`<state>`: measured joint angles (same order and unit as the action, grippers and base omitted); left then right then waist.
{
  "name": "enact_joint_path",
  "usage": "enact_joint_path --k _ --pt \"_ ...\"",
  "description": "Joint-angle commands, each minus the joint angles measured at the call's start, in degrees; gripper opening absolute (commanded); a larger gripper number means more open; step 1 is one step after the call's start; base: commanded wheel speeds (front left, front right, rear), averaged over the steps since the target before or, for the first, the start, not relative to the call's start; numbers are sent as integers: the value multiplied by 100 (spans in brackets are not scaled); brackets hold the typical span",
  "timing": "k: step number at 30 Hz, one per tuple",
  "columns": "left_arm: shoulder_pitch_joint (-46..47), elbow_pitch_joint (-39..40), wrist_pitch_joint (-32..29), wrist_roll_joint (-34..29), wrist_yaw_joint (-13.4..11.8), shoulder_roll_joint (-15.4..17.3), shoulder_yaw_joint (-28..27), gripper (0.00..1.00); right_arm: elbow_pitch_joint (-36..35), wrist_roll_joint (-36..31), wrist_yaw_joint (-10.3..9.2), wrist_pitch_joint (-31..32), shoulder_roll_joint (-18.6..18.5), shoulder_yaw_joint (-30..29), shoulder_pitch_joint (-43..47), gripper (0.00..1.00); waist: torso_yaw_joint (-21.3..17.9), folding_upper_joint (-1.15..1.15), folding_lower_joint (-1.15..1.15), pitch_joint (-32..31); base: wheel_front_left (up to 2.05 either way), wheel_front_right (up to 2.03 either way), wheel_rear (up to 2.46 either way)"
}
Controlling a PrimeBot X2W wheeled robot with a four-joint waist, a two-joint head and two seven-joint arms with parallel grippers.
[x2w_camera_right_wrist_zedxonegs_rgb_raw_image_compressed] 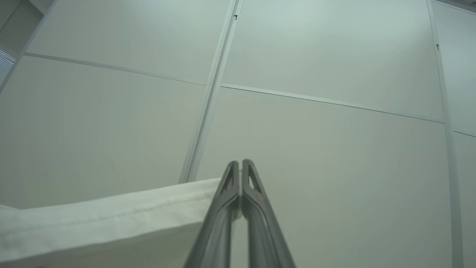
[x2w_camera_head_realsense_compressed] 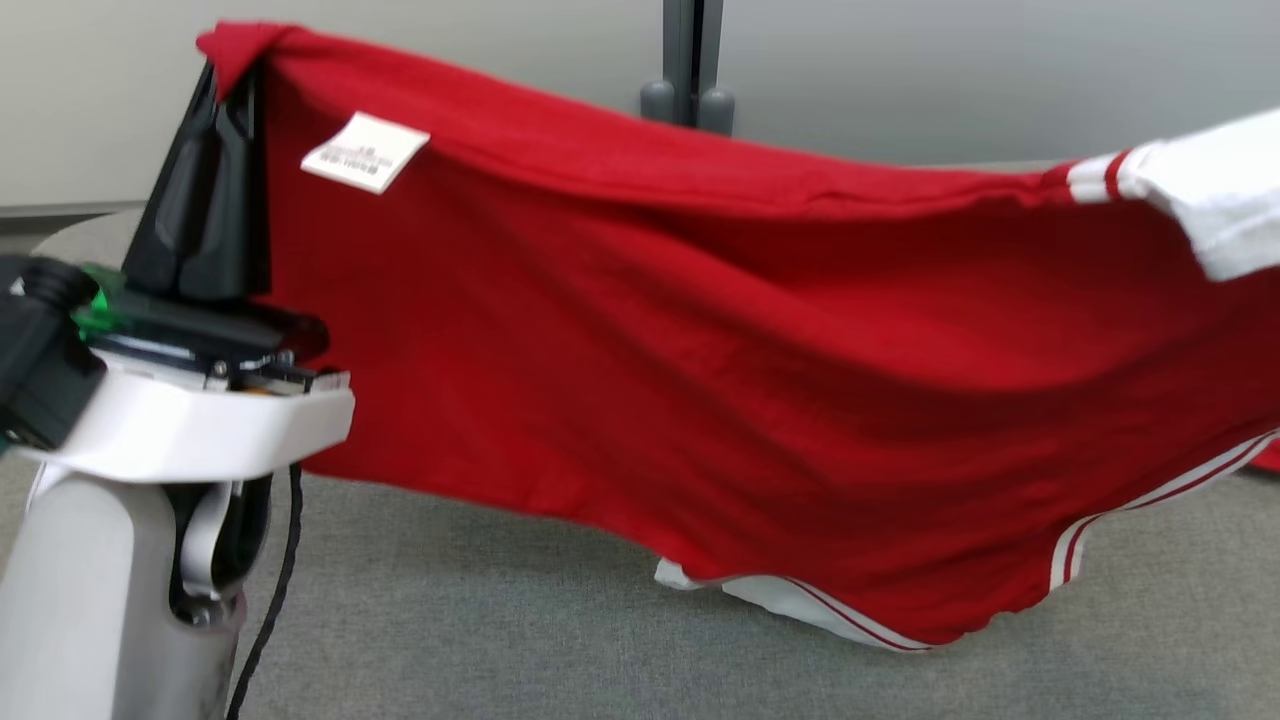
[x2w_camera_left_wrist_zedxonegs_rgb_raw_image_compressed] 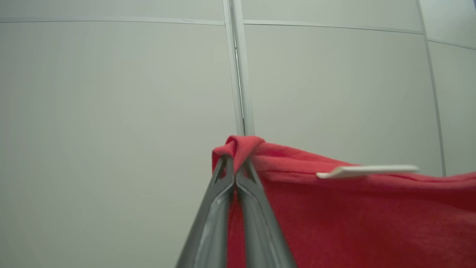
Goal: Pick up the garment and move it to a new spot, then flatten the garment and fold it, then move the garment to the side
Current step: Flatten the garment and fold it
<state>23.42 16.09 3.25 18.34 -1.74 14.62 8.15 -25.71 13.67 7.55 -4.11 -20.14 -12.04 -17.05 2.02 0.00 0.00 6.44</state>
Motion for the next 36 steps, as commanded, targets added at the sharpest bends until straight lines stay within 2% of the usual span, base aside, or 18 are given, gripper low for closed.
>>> enact_joint_path --k 1,5,9,10,14,18,21,25,30,34,36 --pt "293 -89 8 70 56 -7 -8 0 124 69 -12 -44 -79 39 -266 0 -6 0 0 171 0 0 0" --pt "1107 -533 3 212 214 -30 -16 0 515 239 -12 -69 -313 265 -1151 0 3 0 0 594 0 0 0" --pt "2229 -1323 177 339 375 -142 -56 0 1156 341 -12 -130 -562 637 -2426 0 36 0 0 1018 0 0 0" --pt "2229 -1323 177 339 375 -142 -56 0 1156 341 -12 -130 -562 637 -2426 0 36 0 0 1018 0 0 0" --pt "3483 -2396 435 376 501 -254 -41 0 2162 377 -12 -244 -691 1087 -3894 0 68 0 0 1328 0 0 0" --pt "4522 -3598 806 343 628 -318 -10 0 3330 382 -11 -519 -484 1635 -5189 0 28 0 0 1499 0 0 0" --pt "4992 -4449 976 378 738 -371 52 0 4258 442 -11 -693 -276 2024 -5786 0 -34 0 0 1615 0 0 0" --pt "5145 -5616 1085 503 844 -476 191 0 5370 608 -11 -878 19 2469 -5974 0 -93 0 0 1745 0 0 0" --pt "4744 -6839 1171 830 917 -710 232 0 6367 944 -11 -1055 340 2915 -5474 0 -171 0 0 1918 0 0 0" --pt "4319 -7360 1196 1118 930 -870 214 0 6762 1284 -8 -1107 553 3123 -4848 0 -218 0 0 2001 0 0 0" --pt "4016 -7380 1193 1283 926 -929 184 0 6661 1447 -8 -1112 605 3084 -4505 0 -219 0 0 2056 0 0 0"
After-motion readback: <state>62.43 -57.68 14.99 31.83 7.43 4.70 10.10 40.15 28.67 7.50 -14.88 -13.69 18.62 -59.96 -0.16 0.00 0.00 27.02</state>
